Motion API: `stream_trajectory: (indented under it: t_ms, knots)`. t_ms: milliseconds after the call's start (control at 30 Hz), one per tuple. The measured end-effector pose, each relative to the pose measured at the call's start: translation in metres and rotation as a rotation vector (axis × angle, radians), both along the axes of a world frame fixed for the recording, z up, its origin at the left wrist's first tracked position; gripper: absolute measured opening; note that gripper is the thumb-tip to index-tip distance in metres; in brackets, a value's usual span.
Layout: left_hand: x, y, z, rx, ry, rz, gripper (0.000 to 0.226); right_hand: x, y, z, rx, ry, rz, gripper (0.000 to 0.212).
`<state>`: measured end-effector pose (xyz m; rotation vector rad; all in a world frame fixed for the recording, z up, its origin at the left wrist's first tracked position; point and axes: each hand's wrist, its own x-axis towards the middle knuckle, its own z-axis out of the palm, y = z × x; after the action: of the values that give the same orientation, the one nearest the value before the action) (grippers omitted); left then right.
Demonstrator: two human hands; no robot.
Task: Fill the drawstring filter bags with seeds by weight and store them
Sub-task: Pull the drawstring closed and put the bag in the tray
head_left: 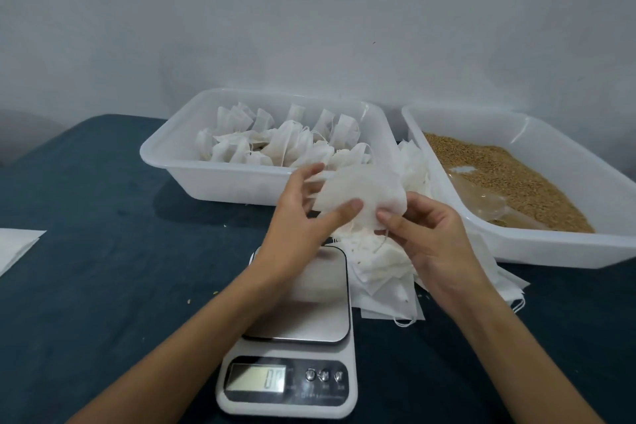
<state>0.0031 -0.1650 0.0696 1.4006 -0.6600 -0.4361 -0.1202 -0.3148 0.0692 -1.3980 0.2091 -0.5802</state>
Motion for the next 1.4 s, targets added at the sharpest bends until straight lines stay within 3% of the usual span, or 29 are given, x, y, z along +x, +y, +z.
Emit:
stream_trajectory:
  t_ms: [133,200,300,467,633,767,900,1000,1067,1133,1233,1300,1400]
  knots:
    - [0.003,-0.002,-0.004,-0.042,-0.011,-0.015,0.013,0.001,-0.002,-0.003,-0.105,0.016,-0.197,0.030]
    - [0.002,-0.003,-0.006,-0.042,-0.052,0.017,0.012,0.001,-0.005,-0.002,-0.126,0.014,-0.290,0.028]
    - [0.003,-0.004,-0.007,-0.032,-0.047,0.022,0.011,-0.001,-0.004,0.002,-0.091,-0.042,-0.179,0.016]
    - [0.000,-0.004,-0.004,-0.040,-0.036,0.013,0.007,-0.001,0.007,0.003,-0.296,-0.009,-0.089,0.016]
    - [0.000,-0.003,0.000,-0.109,0.047,0.049,0.022,-0.002,0.008,0.005,-0.306,-0.039,-0.264,0.018]
    - [-0.005,-0.002,0.001,-0.068,0.052,-0.013,0.036,-0.003,0.014,0.007,-0.312,-0.069,-0.180,0.026]
    - [-0.004,-0.003,0.004,-0.091,0.102,0.049,0.008,-0.004,0.013,0.007,-0.339,-0.047,-0.282,0.032]
    - [-0.001,-0.003,0.003,-0.061,0.127,0.094,0.013,-0.005,0.009,0.009,-0.360,-0.048,-0.353,0.032]
    - [-0.001,-0.001,0.004,-0.042,0.049,0.137,0.012,-0.007,0.008,0.011,-0.368,-0.059,-0.357,0.032]
    - [-0.001,0.003,0.004,-0.022,-0.162,0.152,0.020,-0.008,0.008,0.014,-0.387,-0.058,-0.348,0.030]
    - [-0.007,0.006,0.002,0.087,-0.614,0.037,0.069,-0.010,0.011,0.018,-0.391,-0.030,-0.300,0.028]
    - [-0.012,0.004,-0.002,0.181,-0.817,-0.051,0.087,-0.012,0.016,0.021,-0.386,0.000,-0.254,0.027]
    - [-0.021,0.003,-0.004,0.267,-0.762,-0.092,0.084,-0.018,0.021,0.034,-0.424,0.139,-0.099,0.051]
